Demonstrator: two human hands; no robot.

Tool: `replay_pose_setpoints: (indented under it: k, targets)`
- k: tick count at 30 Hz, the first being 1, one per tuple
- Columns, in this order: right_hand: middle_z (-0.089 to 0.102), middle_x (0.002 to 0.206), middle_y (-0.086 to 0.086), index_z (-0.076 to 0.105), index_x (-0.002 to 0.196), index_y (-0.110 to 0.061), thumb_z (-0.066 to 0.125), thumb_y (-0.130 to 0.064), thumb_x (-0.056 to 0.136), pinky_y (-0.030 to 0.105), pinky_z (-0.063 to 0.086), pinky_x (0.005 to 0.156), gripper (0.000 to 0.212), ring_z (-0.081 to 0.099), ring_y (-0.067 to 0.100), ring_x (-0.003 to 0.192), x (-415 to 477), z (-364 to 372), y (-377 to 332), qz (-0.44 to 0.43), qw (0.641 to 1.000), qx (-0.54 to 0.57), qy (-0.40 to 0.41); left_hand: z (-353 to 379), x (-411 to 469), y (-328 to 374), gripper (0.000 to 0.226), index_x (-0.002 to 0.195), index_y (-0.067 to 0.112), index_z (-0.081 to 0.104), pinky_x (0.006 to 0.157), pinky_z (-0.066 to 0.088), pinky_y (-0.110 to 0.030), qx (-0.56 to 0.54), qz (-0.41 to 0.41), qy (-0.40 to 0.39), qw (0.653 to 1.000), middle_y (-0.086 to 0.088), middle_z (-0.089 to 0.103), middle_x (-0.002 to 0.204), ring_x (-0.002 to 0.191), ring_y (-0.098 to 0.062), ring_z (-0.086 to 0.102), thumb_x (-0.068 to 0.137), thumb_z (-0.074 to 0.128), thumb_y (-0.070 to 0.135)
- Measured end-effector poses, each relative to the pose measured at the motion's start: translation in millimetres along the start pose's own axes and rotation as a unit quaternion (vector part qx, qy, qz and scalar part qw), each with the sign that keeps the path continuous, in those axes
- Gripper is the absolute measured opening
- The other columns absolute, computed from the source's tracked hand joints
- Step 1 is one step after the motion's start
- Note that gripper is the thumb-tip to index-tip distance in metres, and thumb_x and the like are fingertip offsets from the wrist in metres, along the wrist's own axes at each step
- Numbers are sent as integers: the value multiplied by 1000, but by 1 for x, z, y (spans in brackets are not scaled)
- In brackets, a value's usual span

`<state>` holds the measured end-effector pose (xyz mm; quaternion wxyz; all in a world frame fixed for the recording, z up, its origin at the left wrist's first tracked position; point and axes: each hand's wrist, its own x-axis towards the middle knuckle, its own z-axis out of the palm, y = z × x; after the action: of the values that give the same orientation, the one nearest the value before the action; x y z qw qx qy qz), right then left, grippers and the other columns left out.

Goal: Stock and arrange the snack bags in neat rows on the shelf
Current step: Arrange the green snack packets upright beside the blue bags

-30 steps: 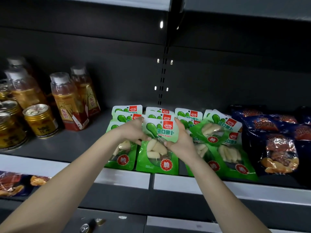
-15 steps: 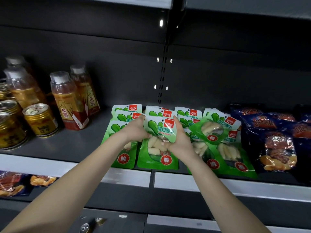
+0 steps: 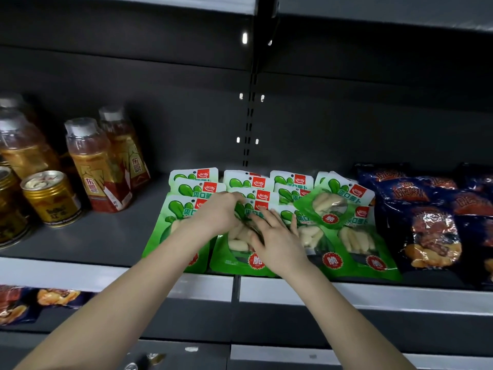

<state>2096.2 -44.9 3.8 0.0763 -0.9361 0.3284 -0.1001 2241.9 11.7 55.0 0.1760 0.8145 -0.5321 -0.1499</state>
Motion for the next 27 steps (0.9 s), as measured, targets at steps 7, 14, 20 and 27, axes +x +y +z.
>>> replay_pose_setpoints:
  k: [7,14,20,27]
  targets:
    - [17,159,-4,32,147,-28,30,-44,101,49,-12,114,48,6,15,147,0,-9,6,1,1000,19,18,2,9,15,52,130,27,49,98,44,-42,42,40,74,996,-6,53,132,121,-28,48,82,57,10]
    - [14,159,1,29,148,-26,42,-36,97,53,-6,115,53,5,19,147,-7,-37,56,94,993,18,66,20,30,56,42,123,26,56,97,45,-40,-5,98,117,988,-5,56,128,119,-30,51,84,53,13]
    - [3,160,-1,20,150,-27,48,-50,90,61,-3,114,70,-5,24,147,-21,-46,105,177,983,-7,46,48,45,95,45,128,25,52,102,42,-40,3,156,43,987,-7,52,134,121,-28,50,85,57,15]
    - [-6,161,2,8,152,-26,31,-59,93,60,-2,113,71,-7,34,146,-32,-27,123,227,974,-17,-2,94,59,137,55,144,22,33,115,23,-45,64,150,-15,986,-11,37,147,134,-31,35,90,47,21]
